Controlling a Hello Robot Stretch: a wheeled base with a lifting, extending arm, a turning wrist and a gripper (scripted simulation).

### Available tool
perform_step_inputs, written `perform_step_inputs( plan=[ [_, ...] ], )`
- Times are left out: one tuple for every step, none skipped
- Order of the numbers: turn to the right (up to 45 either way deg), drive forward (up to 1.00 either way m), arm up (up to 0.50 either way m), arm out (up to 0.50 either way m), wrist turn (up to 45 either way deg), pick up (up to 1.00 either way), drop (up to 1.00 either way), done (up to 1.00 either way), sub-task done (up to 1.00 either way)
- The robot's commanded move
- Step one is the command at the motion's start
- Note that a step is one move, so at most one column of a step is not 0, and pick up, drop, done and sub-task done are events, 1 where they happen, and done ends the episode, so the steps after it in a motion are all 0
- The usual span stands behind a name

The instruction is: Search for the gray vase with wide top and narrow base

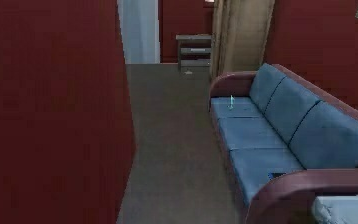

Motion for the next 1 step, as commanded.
perform_step_inputs(
  plan=[
    [0.0, 1.00, 0.00, 0.00, 0.0, 0.00, 0.00, 0.00, 0.00]
  ],
)
